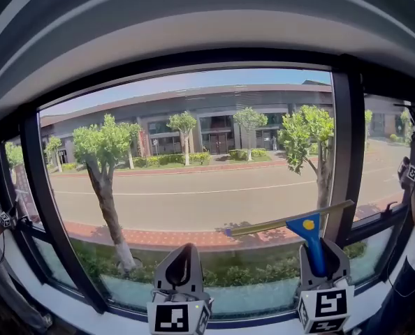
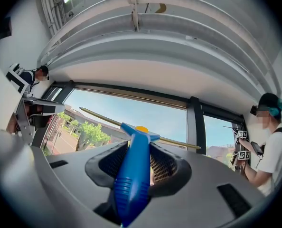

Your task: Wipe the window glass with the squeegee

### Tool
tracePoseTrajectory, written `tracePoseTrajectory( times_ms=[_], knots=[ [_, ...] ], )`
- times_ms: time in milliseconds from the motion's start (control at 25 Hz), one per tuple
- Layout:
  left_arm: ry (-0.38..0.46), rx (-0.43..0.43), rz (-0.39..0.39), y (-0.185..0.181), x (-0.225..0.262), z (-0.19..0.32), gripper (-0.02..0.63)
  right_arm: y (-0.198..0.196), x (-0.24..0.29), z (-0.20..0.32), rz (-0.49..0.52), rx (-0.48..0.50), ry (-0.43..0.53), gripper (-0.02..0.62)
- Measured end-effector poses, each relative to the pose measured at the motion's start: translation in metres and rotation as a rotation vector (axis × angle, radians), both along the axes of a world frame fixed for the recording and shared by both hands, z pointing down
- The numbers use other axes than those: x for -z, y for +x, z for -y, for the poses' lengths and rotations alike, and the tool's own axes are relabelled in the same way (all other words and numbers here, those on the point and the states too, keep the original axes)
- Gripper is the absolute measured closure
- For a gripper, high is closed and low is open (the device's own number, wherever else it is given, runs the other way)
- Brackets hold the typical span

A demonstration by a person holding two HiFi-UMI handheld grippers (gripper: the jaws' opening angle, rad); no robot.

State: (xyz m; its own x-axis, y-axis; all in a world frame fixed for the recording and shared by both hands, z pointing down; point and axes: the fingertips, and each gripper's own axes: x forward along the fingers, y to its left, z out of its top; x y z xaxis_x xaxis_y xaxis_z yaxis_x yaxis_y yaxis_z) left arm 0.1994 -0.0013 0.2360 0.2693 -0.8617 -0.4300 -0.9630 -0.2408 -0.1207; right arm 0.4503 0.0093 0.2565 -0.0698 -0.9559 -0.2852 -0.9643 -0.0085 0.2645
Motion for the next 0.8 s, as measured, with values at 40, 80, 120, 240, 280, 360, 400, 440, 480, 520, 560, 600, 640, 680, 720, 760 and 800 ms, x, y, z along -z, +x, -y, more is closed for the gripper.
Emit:
tracePoseTrajectory(
  times_ms=[40, 80, 120, 240, 280, 360, 400, 440, 480, 520, 560, 600, 640, 680, 720, 760, 800],
  knots=[
    [-0.002, 0.0, 0.002, 0.003, -0.001, 0.005, 0.604, 0.003, 0.0, 0.005, 0.002, 0.0, -0.004, 0.456],
    [-0.003, -0.001, 0.006, 0.005, -0.002, 0.01, 0.604, 0.006, -0.001, 0.01, 0.01, -0.001, -0.009, 0.456],
    [-0.003, -0.004, 0.009, 0.006, -0.002, 0.016, 0.604, 0.009, -0.002, 0.015, 0.018, -0.002, -0.013, 0.456],
    [0.001, -0.019, 0.015, 0.008, 0.001, 0.039, 0.604, 0.014, -0.005, 0.035, 0.028, -0.002, -0.028, 0.456],
    [0.003, -0.025, 0.016, 0.008, 0.003, 0.047, 0.604, 0.015, -0.006, 0.042, 0.027, -0.005, -0.031, 0.456],
    [0.007, -0.038, 0.017, 0.009, 0.008, 0.065, 0.604, 0.017, -0.006, 0.056, 0.025, -0.018, -0.029, 0.456],
    [0.009, -0.044, 0.017, 0.009, 0.01, 0.073, 0.604, 0.018, -0.005, 0.063, 0.025, -0.026, -0.026, 0.456],
    [0.011, -0.051, 0.018, 0.009, 0.012, 0.082, 0.604, 0.018, -0.004, 0.07, 0.026, -0.034, -0.023, 0.456],
    [0.013, -0.057, 0.018, 0.009, 0.014, 0.091, 0.604, 0.018, -0.003, 0.078, 0.027, -0.041, -0.021, 0.456],
    [0.014, -0.063, 0.018, 0.009, 0.016, 0.099, 0.604, 0.017, -0.002, 0.088, 0.026, -0.048, -0.02, 0.454],
    [0.016, -0.069, 0.019, 0.009, 0.017, 0.108, 0.604, 0.015, 0.0, 0.097, 0.026, -0.055, -0.017, 0.456],
    [0.017, -0.075, 0.019, 0.009, 0.019, 0.117, 0.604, 0.013, 0.001, 0.105, 0.028, -0.062, -0.014, 0.456],
    [0.018, -0.081, 0.019, 0.009, 0.02, 0.126, 0.604, 0.011, 0.004, 0.112, 0.03, -0.07, -0.009, 0.456],
    [0.019, -0.087, 0.02, 0.009, 0.021, 0.134, 0.604, 0.007, 0.007, 0.119, 0.029, -0.077, -0.004, 0.456],
    [0.02, -0.093, 0.02, 0.009, 0.022, 0.143, 0.604, 0.004, 0.01, 0.125, 0.026, -0.083, 0.003, 0.456],
    [0.021, -0.099, 0.02, 0.009, 0.023, 0.152, 0.604, 0.002, 0.013, 0.132, 0.022, -0.089, 0.009, 0.456],
    [0.021, -0.105, 0.02, 0.009, 0.024, 0.161, 0.604, 0.0, 0.015, 0.139, 0.02, -0.095, 0.012, 0.456]
  ],
)
